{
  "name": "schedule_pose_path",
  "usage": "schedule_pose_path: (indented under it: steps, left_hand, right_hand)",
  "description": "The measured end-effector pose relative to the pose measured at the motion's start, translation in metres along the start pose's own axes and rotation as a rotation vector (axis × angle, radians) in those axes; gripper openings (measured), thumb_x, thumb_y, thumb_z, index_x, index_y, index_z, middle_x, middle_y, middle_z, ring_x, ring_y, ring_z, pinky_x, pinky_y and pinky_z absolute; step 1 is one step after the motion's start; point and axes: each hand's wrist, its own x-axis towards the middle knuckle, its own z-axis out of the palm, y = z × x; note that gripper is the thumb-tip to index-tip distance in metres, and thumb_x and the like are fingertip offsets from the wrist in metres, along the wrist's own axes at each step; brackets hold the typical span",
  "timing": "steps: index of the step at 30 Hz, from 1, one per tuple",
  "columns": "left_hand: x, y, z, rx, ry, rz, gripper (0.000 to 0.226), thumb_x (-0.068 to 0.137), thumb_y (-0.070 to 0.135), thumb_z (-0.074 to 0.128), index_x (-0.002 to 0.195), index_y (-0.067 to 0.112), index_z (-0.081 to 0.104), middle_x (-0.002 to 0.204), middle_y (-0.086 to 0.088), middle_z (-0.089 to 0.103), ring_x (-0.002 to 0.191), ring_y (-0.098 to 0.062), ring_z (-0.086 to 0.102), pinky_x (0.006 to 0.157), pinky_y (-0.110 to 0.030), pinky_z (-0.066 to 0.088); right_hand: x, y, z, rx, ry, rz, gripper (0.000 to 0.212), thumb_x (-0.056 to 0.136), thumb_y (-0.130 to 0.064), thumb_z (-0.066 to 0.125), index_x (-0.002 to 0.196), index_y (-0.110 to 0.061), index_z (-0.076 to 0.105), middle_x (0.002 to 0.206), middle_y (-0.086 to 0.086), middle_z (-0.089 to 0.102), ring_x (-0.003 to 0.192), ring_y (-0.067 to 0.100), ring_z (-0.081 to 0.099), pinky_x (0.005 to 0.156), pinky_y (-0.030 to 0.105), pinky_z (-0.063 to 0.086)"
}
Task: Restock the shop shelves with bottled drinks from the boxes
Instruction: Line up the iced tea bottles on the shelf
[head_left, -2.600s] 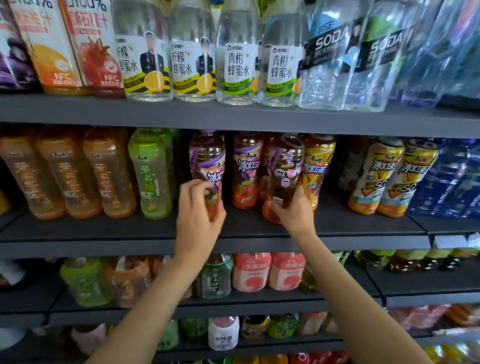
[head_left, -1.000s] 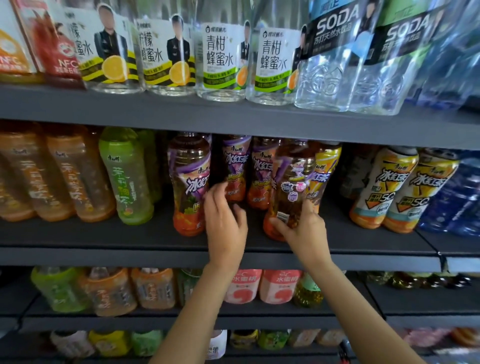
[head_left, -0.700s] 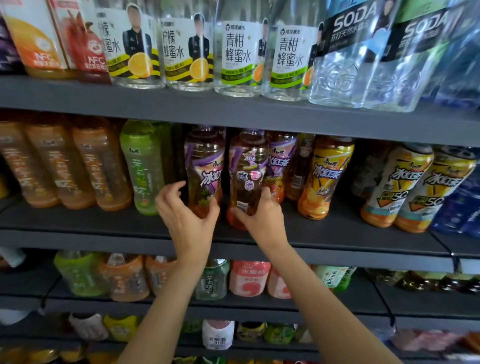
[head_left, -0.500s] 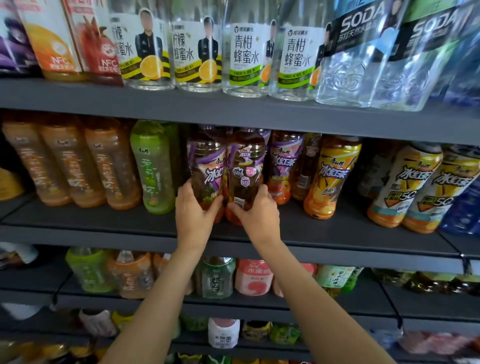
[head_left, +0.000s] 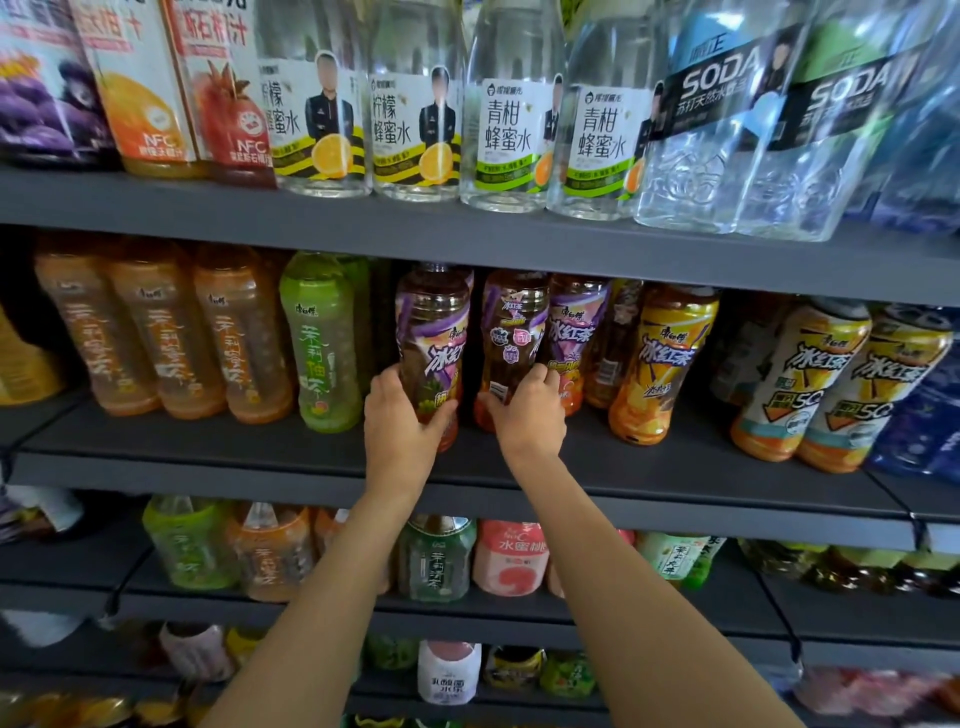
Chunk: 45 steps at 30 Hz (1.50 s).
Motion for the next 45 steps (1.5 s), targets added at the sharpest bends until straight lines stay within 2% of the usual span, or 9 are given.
schedule_pose_path:
  steps: [14,22,26,28,30,32,35,38,45]
  left_hand:
    - [0.0,0.004,0.001,0.038,0.018,-0.022,0.061,0.075,0.027,0.075,0.121,0.0,0.044,0.117,-0.016,0.05,0.112,-0.03,0.047,0.094,-0.039,0.042]
    - [0.004,-0.001,-0.005,0.033,-0.039,-0.003,0.064,0.076,0.031,0.073,0.122,0.0,0.043,0.118,-0.015,0.048,0.114,-0.03,0.047,0.094,-0.039,0.041]
    - [0.003,-0.002,-0.006,0.003,-0.051,0.003,0.063,0.076,0.03,0.074,0.122,0.0,0.043,0.118,-0.015,0.048,0.114,-0.03,0.046,0.095,-0.037,0.04]
    - [0.004,-0.005,-0.007,-0.013,-0.07,0.016,0.063,0.075,0.029,0.074,0.122,0.0,0.043,0.117,-0.015,0.048,0.114,-0.029,0.046,0.094,-0.036,0.039]
    - [0.007,-0.008,-0.009,-0.039,-0.088,0.033,0.062,0.075,0.029,0.075,0.121,0.001,0.044,0.116,-0.013,0.049,0.113,-0.028,0.047,0.093,-0.034,0.039]
    - [0.01,-0.012,-0.011,-0.065,-0.1,0.041,0.062,0.074,0.03,0.076,0.12,0.001,0.045,0.116,-0.012,0.05,0.112,-0.027,0.05,0.093,-0.035,0.042]
    - [0.009,-0.016,-0.014,-0.088,-0.096,0.019,0.062,0.073,0.03,0.076,0.12,0.004,0.045,0.117,-0.011,0.053,0.111,-0.024,0.052,0.09,-0.028,0.042]
    - [0.008,-0.019,-0.017,-0.099,-0.063,0.02,0.062,0.074,0.029,0.075,0.122,0.004,0.045,0.118,-0.01,0.052,0.111,-0.019,0.05,0.089,-0.023,0.037]
    - [0.01,-0.022,-0.014,-0.101,-0.099,0.043,0.061,0.076,0.028,0.074,0.123,0.005,0.044,0.119,-0.01,0.05,0.114,-0.021,0.047,0.091,-0.024,0.035]
  right_hand:
    - [-0.017,0.006,-0.019,-0.034,-0.064,-0.042,0.065,0.078,-0.042,0.071,0.122,-0.004,0.042,0.128,0.009,0.046,0.112,0.031,0.053,0.082,0.041,0.046]
    - [-0.008,0.045,-0.045,-0.143,0.127,0.136,0.06,0.082,-0.042,0.065,0.119,-0.002,0.039,0.125,0.013,0.044,0.112,0.034,0.052,0.078,0.044,0.047]
    - [-0.01,0.05,-0.048,-0.138,0.185,0.173,0.067,0.082,-0.042,0.066,0.126,-0.003,0.034,0.129,0.013,0.039,0.121,0.033,0.044,0.079,0.047,0.047]
    - [-0.023,0.049,-0.044,-0.117,0.374,0.05,0.067,0.082,-0.038,0.067,0.131,-0.003,0.037,0.129,0.014,0.041,0.123,0.032,0.04,0.08,0.044,0.049]
    - [-0.035,0.037,-0.033,-0.037,0.522,-0.232,0.046,0.085,-0.027,0.065,0.122,-0.003,0.052,0.115,0.014,0.054,0.107,0.03,0.053,0.073,0.034,0.049]
    - [-0.033,0.018,-0.018,0.041,0.397,-0.329,0.03,0.089,-0.022,0.061,0.112,-0.003,0.06,0.104,0.012,0.062,0.092,0.028,0.062,0.067,0.027,0.046]
    - [-0.001,-0.006,0.004,0.11,0.121,-0.063,0.049,0.093,-0.029,0.054,0.132,-0.002,0.042,0.125,0.014,0.054,0.11,0.032,0.056,0.084,0.036,0.045]
    - [0.025,-0.016,0.017,0.066,0.086,0.051,0.063,0.093,-0.032,0.053,0.14,0.0,0.025,0.133,0.016,0.047,0.116,0.034,0.053,0.088,0.04,0.045]
    - [0.04,-0.024,0.027,0.059,0.151,0.156,0.046,0.092,-0.025,0.056,0.125,-0.001,0.036,0.124,0.017,0.054,0.111,0.037,0.056,0.083,0.041,0.046]
